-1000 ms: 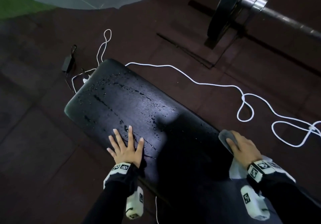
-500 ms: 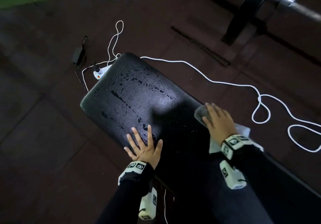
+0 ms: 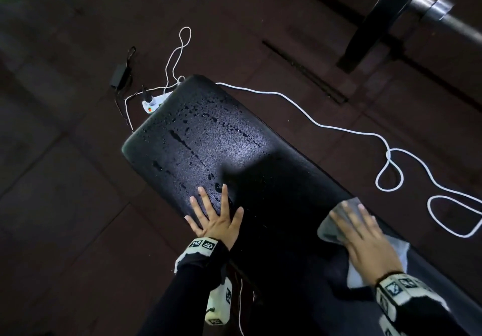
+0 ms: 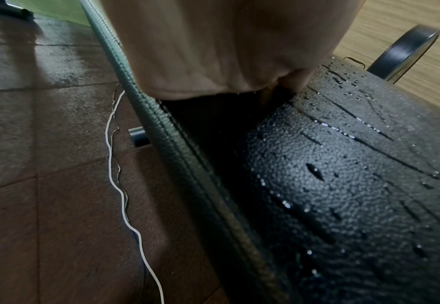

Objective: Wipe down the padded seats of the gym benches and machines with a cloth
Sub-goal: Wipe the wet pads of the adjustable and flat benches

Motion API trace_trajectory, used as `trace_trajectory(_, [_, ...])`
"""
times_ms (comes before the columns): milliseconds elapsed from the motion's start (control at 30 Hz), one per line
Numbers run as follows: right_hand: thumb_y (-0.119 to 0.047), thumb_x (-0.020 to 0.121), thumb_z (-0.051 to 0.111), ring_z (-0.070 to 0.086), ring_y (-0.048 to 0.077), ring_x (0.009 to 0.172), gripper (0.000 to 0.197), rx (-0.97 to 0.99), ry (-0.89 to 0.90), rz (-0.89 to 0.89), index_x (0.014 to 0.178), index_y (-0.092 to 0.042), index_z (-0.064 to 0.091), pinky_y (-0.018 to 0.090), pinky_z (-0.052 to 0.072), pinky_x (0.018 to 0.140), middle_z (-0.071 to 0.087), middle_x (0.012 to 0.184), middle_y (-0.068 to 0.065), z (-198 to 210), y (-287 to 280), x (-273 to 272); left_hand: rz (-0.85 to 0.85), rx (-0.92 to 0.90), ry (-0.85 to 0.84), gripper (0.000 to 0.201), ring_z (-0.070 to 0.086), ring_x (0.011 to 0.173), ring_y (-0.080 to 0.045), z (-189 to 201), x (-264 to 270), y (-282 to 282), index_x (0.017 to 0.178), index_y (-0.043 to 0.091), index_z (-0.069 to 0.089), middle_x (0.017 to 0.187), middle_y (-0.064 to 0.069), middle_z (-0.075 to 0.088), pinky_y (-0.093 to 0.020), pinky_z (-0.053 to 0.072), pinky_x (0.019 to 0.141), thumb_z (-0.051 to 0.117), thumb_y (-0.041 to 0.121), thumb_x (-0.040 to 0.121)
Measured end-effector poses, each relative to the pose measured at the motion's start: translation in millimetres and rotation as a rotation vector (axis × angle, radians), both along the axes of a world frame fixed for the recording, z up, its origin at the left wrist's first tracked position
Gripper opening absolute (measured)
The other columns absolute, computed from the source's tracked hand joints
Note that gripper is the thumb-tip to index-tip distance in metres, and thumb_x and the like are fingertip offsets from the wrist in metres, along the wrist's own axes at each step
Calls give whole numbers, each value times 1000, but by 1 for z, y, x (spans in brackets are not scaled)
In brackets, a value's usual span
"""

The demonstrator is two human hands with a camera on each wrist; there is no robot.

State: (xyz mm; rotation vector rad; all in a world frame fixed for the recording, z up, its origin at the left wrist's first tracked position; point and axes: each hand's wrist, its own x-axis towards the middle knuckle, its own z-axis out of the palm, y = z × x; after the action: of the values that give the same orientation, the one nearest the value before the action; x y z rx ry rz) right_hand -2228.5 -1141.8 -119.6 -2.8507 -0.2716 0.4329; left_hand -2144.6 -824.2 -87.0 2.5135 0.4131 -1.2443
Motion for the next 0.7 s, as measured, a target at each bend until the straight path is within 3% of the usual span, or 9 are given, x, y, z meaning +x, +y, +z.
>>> trace_trajectory(100, [-27,93,28,25,29,139,55,53,53,-146,148,-20,25,38,17,113,27,153,8,1,-5,30,-7,8,-7,62,-54,122,-21,-1,0,0,118,58,-42,127,6,-63,-54,-24,107,13,68,91])
trace_trajectory(200, [-35,96,21,33,26,136,56,115,70,-264,141,-6,37,29,11,116,39,145,16,-5,2,69,-12,15,-15,61,-54,122,-21,-3,-1,0,119,58,-42,128,5,-62,-54,-25,106,12,69,91])
trace_trajectory(267, [-39,93,19,36,30,135,60,122,90,-288,142,-8,37,35,17,115,39,146,16,-11,14,94,-16,15,-18,61,-56,120,-20,-4,-2,1,119,59,-42,128,5,-63,-54,-25,105,11,70,90])
trace_trajectory(333, [-39,93,22,39,35,132,58,78,112,-228,144,-13,34,49,30,109,38,146,15,-16,39,111,-20,14,-20,61,-57,118,-19,-5,-2,1,119,59,-42,128,5,-63,-53,-26,104,10,70,90])
trace_trajectory(400, [-37,94,22,32,38,135,57,-11,63,-107,149,-23,16,55,30,107,32,150,14,-18,70,115,-23,22,-30,62,-57,117,-19,-5,-2,1,120,58,-42,128,6,-62,-53,-26,105,11,70,90])
trace_trajectory(433, [-36,94,21,25,38,139,58,-38,47,-35,150,-27,6,55,25,109,28,152,13,-19,83,110,-20,31,-39,62,-56,119,-19,-6,-3,0,121,58,-41,128,6,-62,-53,-25,106,12,70,90])
trace_trajectory(467, [-33,93,23,21,38,140,60,-40,22,18,150,-27,5,54,19,111,27,153,13,-19,93,100,-15,42,-49,62,-54,121,-20,-6,-4,0,123,57,-40,129,6,-61,-54,-23,107,13,69,91])
trace_trajectory(567, [-22,84,37,26,36,136,61,13,-87,141,144,-23,28,44,13,112,30,151,5,-12,97,54,-12,53,-56,63,-52,123,-20,-7,-5,0,125,57,-39,130,7,-60,-55,-21,110,13,68,91])
trace_trajectory(700, [-20,85,35,19,27,140,66,8,-54,235,148,-29,19,38,10,112,14,156,-5,-8,49,-6,-16,54,-46,63,-54,121,-19,-7,-4,-1,126,55,-38,129,6,-60,-54,-21,109,13,69,91])
